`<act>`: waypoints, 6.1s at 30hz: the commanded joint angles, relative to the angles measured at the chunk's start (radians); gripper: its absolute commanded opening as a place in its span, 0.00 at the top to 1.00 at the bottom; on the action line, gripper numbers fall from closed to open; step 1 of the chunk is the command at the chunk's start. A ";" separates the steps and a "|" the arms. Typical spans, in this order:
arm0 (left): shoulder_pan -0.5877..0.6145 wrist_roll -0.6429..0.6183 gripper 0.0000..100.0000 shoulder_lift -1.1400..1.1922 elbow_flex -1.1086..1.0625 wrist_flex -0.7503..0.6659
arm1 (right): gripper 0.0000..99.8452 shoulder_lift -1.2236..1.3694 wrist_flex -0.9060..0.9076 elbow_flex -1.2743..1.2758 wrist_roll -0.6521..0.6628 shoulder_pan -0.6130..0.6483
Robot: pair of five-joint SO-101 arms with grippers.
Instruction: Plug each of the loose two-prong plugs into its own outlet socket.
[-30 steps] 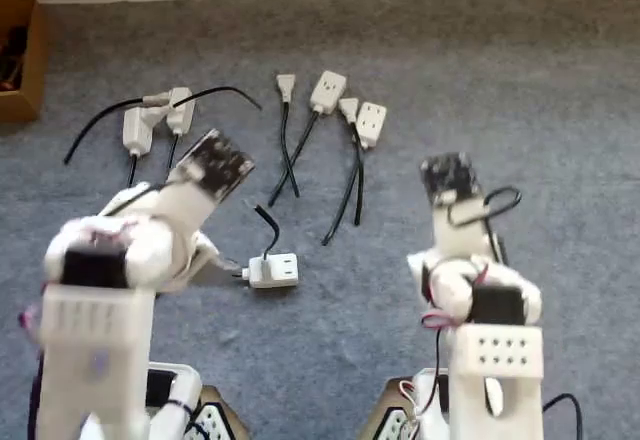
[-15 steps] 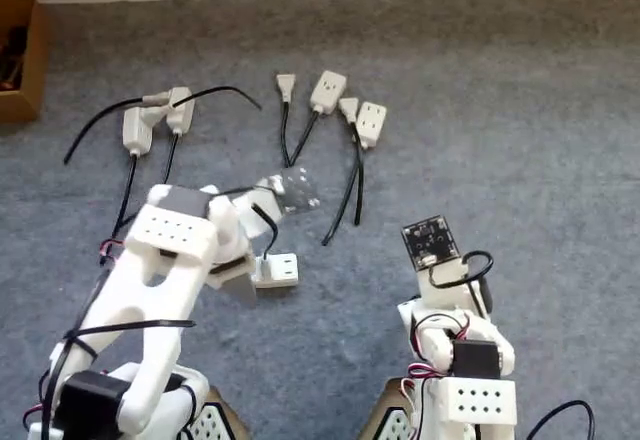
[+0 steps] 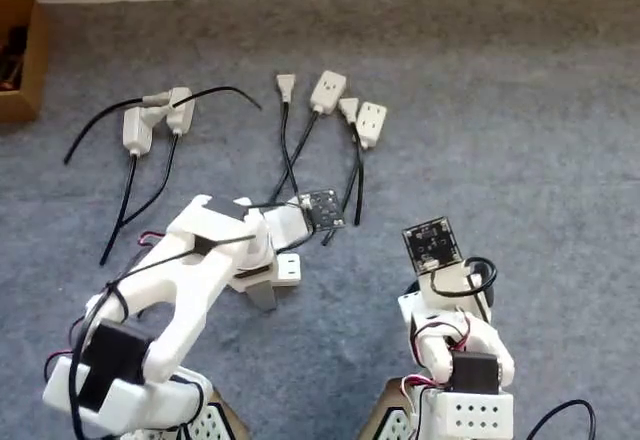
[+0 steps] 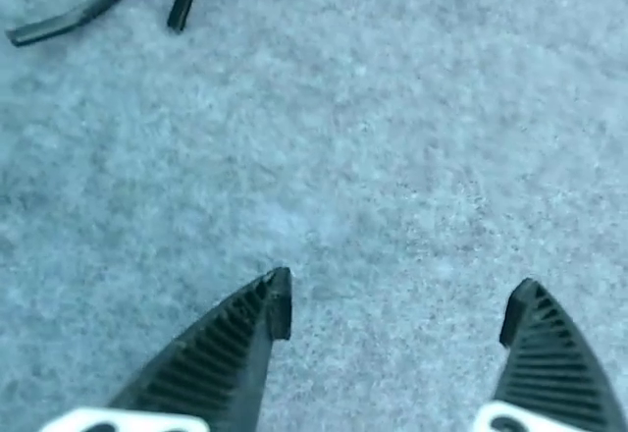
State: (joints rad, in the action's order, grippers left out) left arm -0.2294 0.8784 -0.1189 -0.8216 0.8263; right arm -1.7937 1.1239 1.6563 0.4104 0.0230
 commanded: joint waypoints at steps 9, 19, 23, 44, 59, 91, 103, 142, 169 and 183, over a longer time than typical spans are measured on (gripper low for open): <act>0.059 0.086 0.99 0.008 0.151 0.101 | 0.67 -0.031 0.002 0.073 0.011 -0.004; 0.298 0.153 0.99 0.012 0.562 0.422 | 0.67 -0.031 -0.001 0.074 0.011 -0.004; 0.486 0.081 0.99 0.061 0.728 0.362 | 0.67 -0.031 -0.001 0.074 0.011 -0.004; 0.674 -0.341 0.81 0.940 1.603 0.288 | 0.67 -0.031 -0.001 0.074 0.012 -0.004; 0.559 -0.448 0.81 0.880 2.176 0.672 | 0.67 -0.031 0.001 0.074 0.012 -0.004; 0.067 -0.450 0.81 0.860 1.621 0.368 | 0.67 -0.033 0.002 0.074 0.012 -0.002; 0.506 -0.446 0.81 0.839 2.121 0.540 | 0.67 -0.033 0.001 0.074 0.012 -0.002; 0.133 -0.451 0.71 0.858 1.863 0.434 | 0.67 -0.033 0.002 0.076 0.012 0.044; 0.054 -0.324 1.00 1.165 1.936 0.408 | 0.67 -0.033 0.004 0.076 0.012 0.044; 0.102 -0.327 1.00 0.862 2.292 0.967 | 0.67 -0.033 -0.015 0.105 0.012 0.044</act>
State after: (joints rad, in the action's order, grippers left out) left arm -0.1711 0.5531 0.8631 1.5044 1.7545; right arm -1.8075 1.1239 1.6563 0.4104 0.0583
